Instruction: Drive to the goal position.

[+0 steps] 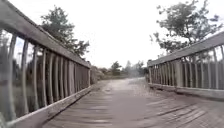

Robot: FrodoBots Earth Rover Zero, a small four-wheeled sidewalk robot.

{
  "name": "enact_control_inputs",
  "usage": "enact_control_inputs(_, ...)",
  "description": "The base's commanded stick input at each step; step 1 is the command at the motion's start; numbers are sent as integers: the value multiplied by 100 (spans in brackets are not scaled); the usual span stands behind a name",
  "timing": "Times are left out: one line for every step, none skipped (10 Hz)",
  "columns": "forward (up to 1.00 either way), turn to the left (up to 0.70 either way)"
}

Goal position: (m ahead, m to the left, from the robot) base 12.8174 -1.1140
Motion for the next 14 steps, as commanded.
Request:
enact_control_inputs(45, 0)
enact_control_inputs(45, 0)
enact_control_inputs(45, 0)
enact_control_inputs(45, 0)
enact_control_inputs(45, 0)
enact_control_inputs(45, 0)
enact_control_inputs(45, 0)
enact_control_inputs(45, 0)
enact_control_inputs(45, 0)
enact_control_inputs(45, 0)
enact_control_inputs(45, 0)
enact_control_inputs(45, 0)
enact_control_inputs(45, 0)
enact_control_inputs(45, 0)
